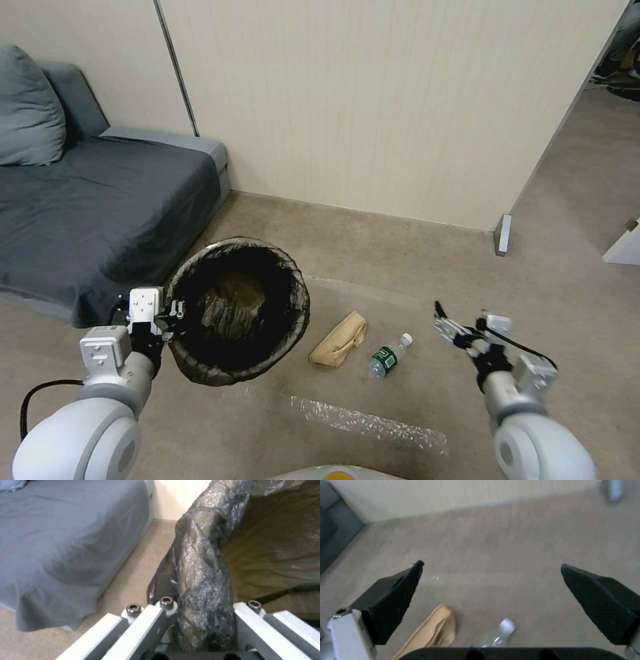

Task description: Pick up the trash bin, then pick up the garbage from the floor and place it into the trash bin.

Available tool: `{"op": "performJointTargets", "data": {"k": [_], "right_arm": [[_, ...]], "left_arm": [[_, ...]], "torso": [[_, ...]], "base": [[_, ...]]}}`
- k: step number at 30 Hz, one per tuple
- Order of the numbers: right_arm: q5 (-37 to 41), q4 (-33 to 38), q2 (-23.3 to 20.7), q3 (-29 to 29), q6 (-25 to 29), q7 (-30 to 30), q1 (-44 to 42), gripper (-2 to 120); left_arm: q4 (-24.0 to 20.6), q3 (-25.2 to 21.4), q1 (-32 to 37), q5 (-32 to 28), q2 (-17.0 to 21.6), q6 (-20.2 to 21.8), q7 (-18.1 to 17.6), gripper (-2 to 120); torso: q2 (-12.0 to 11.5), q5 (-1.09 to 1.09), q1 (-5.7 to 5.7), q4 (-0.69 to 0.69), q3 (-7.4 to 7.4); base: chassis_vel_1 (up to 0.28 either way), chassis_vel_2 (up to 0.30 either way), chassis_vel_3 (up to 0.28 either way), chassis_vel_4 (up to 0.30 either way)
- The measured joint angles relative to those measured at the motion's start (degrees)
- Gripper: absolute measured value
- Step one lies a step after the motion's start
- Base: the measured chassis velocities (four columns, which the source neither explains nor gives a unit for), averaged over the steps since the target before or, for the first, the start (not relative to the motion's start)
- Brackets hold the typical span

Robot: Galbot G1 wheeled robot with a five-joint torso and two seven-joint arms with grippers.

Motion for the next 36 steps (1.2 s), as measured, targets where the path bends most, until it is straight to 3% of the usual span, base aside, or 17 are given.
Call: {"op": "performJointTargets", "data": {"k": [7, 9, 11, 25, 36], "right_arm": [[9.21, -7.37, -1.85, -4.12, -1.73, 6.38, 4.87, 100], [20.4, -14.58, -2.06, -8.19, -3.85, 13.6, 10.5, 100], [21.79, -16.67, -1.84, -9.23, -4.15, 15.42, 12.11, 100], [25.94, -30.84, 1.3, -14.35, -5.79, 25.36, 21.94, 100], [25.04, -37.18, 3.01, -14.66, -5.55, 26.79, 25.19, 100]], "left_arm": [[-0.27, 0.37, -0.47, 0.15, 0.36, 0.0, 0.08, 2], [-1.16, 0.03, -0.15, 0.26, 0.32, -0.03, 0.24, 2], [-1.44, -0.24, -0.02, 0.23, 0.27, -0.03, 0.28, 2], [-1.81, -1.06, 0.38, -0.16, 0.45, -0.03, 0.26, 2], [-1.81, -1.1, 0.45, -0.21, 0.53, -0.08, 0.26, 2]], "torso": [[0.0, -0.01, 0.0, -0.01, 0.0], [0.0, -0.01, 0.01, 0.0, 0.0], [0.0, -0.01, 0.01, 0.0, 0.0], [0.0, -0.02, 0.0, -0.01, 0.0], [0.0, -0.01, 0.01, -0.01, 0.0]], "base": [[0.0, 0.0, 0.0, 0.0], [0.0, 0.0, 0.0, 0.0], [0.0, 0.0, 0.0, 0.0], [0.0, 0.0, 0.0, 0.0], [0.0, 0.0, 0.0, 0.0]]}}
